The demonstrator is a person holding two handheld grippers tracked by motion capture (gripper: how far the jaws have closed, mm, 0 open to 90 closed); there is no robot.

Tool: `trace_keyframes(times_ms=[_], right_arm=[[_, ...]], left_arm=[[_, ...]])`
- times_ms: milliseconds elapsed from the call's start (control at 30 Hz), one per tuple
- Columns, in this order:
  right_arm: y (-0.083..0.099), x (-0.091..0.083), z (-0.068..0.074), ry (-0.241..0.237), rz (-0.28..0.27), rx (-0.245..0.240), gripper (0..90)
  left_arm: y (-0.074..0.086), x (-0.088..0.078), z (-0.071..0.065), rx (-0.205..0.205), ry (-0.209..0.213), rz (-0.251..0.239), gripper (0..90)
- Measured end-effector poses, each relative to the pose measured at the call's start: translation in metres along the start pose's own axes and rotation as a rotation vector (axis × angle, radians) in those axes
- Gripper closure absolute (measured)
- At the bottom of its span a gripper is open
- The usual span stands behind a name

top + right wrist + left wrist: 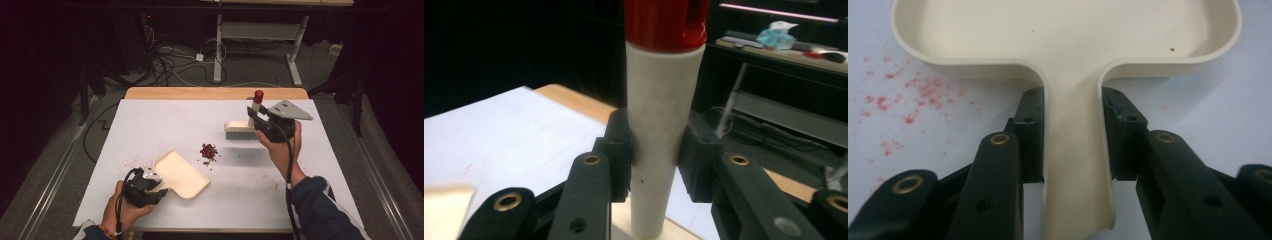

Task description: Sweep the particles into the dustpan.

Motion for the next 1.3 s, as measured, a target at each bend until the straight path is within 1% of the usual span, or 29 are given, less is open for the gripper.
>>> trace_keyframes(times_ms=[33,67,133,167,200,233,267,300,367,400,433,467,533,567,600,633,733,800,833,867,900,933,1000,1033,1067,1100,1133,1167,1300], right_arm=[[0.0,0.0,0.0,0.0,0.0,0.0,70.1],[0.001,0.016,0.002,0.025,-0.003,0.031,70.1],[0.004,0.027,0.005,0.048,-0.003,0.038,70.1],[0.004,0.027,0.005,0.048,-0.003,0.038,70.1],[0.009,0.036,0.007,0.079,-0.008,0.044,70.1],[0.011,0.041,0.009,0.1,-0.017,0.055,70.1],[0.011,0.043,0.01,0.114,-0.03,0.062,70.2],[0.011,0.043,0.01,0.114,-0.03,0.062,70.2],[0.01,0.046,0.013,0.133,-0.074,0.073,70.1],[0.011,0.049,0.016,0.13,-0.066,0.066,70.1],[0.015,0.056,0.024,0.116,-0.047,0.049,70.1],[0.015,0.056,0.024,0.116,-0.047,0.049,70.1],[0.02,0.061,0.031,0.099,-0.023,0.034,70.1],[0.023,0.063,0.036,0.086,-0.018,0.034,70.1],[0.023,0.063,0.036,0.086,-0.018,0.034,70.1],[0.026,0.064,0.041,0.07,-0.013,0.044,70.1],[0.029,0.065,0.046,0.054,-0.005,0.051,70.2],[0.029,0.065,0.051,0.041,-0.01,0.043,70.1],[0.029,0.064,0.054,0.033,-0.008,0.041,70.1],[0.03,0.062,0.061,0.007,-0.005,0.035,70.2],[0.03,0.062,0.061,0.007,-0.005,0.035,70.2],[0.031,0.057,0.07,-0.014,0.008,0.009,70.1],[0.032,0.054,0.073,-0.022,0.009,-0.003,70.1],[0.034,0.049,0.079,-0.04,0.016,-0.021,70.1],[0.034,0.049,0.079,-0.04,0.016,-0.021,70.1],[0.036,0.043,0.085,-0.058,0.026,-0.041,70.0],[0.036,0.043,0.085,-0.058,0.026,-0.041,70.0],[0.038,0.037,0.09,-0.077,0.032,-0.052,70.0],[0.04,0.027,0.095,-0.101,0.04,-0.062,69.9]], left_arm=[[0.0,0.0,0.0,0.0,0.0,0.0,63.9],[0.0,0.0,-0.001,0.006,-0.001,0.003,63.9],[-0.001,0.001,-0.002,0.002,0.01,0.0,63.9],[0.0,0.002,-0.003,0.004,0.009,0.004,63.9],[0.0,0.002,-0.003,0.003,0.011,0.003,63.9],[0.0,0.003,-0.003,0.001,0.014,0.004,63.9],[0.0,0.003,-0.003,-0.002,0.013,0.002,63.9],[0.0,0.004,-0.003,-0.003,0.014,0.005,63.9],[0.001,0.005,-0.004,-0.002,0.011,0.005,63.9],[0.001,0.005,-0.004,-0.004,0.013,0.005,63.9],[0.001,0.005,-0.004,-0.001,0.014,0.011,63.9],[0.001,0.005,-0.004,0.002,0.012,0.014,63.9],[0.0,0.006,-0.005,0.004,0.012,0.013,63.9],[0.0,0.007,-0.006,0.003,0.012,0.011,63.9],[-0.001,0.007,-0.006,0.007,0.014,0.013,63.9],[-0.001,0.007,-0.006,0.004,0.017,0.012,63.8],[-0.003,0.008,-0.007,0.011,0.014,0.015,63.8],[-0.003,0.009,-0.008,0.012,0.015,0.015,63.8],[-0.003,0.009,-0.008,0.013,0.014,0.016,63.9],[-0.003,0.009,-0.008,0.013,0.013,0.015,63.8],[-0.003,0.009,-0.008,0.013,0.013,0.014,63.8],[-0.004,0.009,-0.008,0.01,0.013,0.013,63.8],[-0.004,0.009,-0.008,0.011,0.012,0.013,63.8],[-0.004,0.01,-0.008,0.017,0.01,0.015,63.8],[-0.004,0.01,-0.009,0.017,0.01,0.015,63.8],[-0.005,0.01,-0.009,0.018,0.009,0.014,63.8],[-0.005,0.01,-0.009,0.019,0.008,0.014,63.8],[-0.006,0.011,-0.01,0.013,0.005,0.009,63.8],[-0.007,0.014,-0.011,0.014,0.004,0.019,63.8]])
Point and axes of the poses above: each handheld gripper's, and its own axes: x roughly forward along the jaws, y roughly out of its underside, z roughly to its left, the point moved 8 cm from there along x, roughly forward along the jaws, and after that the axes turned 8 degrees about -z, right-handed, at the moved point
